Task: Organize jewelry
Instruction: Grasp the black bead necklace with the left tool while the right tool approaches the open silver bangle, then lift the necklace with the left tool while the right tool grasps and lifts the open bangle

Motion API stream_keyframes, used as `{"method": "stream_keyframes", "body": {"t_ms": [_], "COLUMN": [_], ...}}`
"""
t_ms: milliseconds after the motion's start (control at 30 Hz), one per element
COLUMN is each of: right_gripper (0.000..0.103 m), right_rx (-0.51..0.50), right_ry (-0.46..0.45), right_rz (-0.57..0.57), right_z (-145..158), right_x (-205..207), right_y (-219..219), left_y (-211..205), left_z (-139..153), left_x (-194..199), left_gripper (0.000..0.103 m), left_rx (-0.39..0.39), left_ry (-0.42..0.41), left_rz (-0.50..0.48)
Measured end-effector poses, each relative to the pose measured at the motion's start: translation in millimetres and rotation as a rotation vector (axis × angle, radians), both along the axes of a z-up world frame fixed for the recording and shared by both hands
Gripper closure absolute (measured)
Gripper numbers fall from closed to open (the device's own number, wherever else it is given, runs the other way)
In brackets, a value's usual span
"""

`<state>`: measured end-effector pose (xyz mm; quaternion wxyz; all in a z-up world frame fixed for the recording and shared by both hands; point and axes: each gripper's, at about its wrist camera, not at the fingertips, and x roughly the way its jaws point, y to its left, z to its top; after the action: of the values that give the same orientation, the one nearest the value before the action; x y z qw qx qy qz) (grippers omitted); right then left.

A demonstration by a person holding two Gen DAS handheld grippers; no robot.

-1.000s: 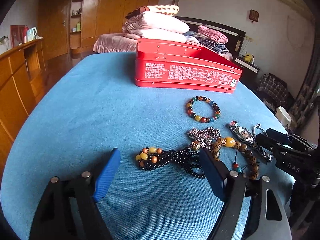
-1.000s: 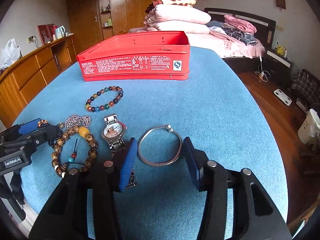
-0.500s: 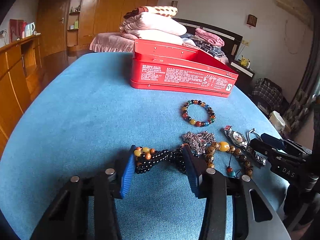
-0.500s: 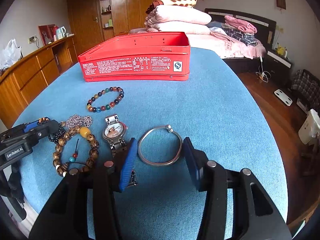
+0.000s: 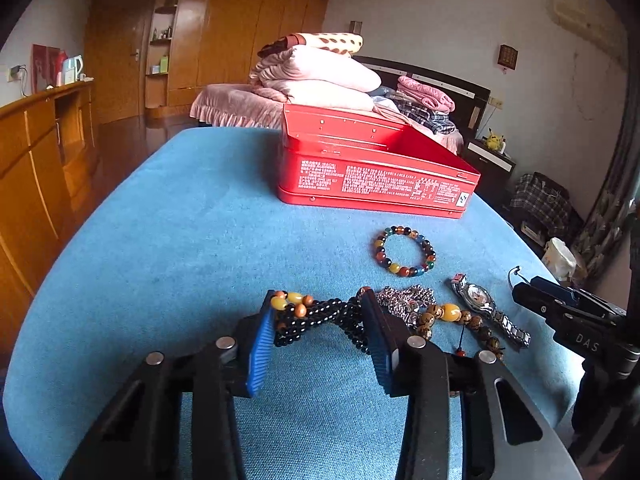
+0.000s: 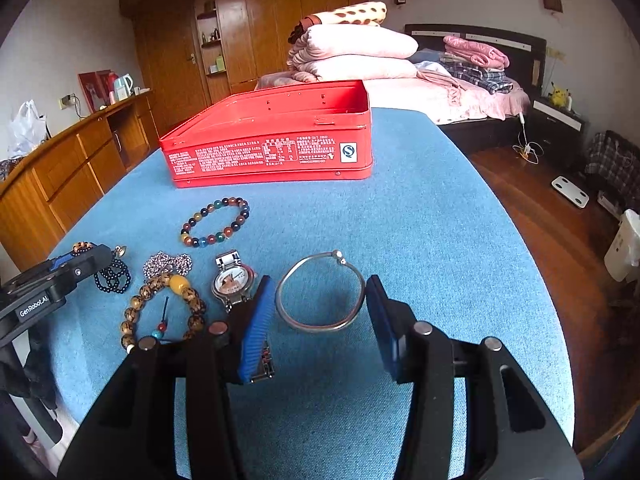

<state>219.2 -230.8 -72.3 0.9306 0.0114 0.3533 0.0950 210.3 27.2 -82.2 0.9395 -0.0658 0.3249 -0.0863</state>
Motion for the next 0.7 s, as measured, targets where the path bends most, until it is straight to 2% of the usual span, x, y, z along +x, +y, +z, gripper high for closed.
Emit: {"method": "stream_keyframes", "body": {"t_ms": [700], "right_gripper": [0.057], "right_rx": [0.041], "right_ry": [-0.054], "right_rz": [-0.004], "right_z": [28], "right_x": [19], "right_y": [-1], "left_y": [7], "left_z": [33], "left_x": [12], "left_gripper": [0.061], "left_rx": [-0.065], "left_ry": [-0.105], "left_rz": [-0.02]}}
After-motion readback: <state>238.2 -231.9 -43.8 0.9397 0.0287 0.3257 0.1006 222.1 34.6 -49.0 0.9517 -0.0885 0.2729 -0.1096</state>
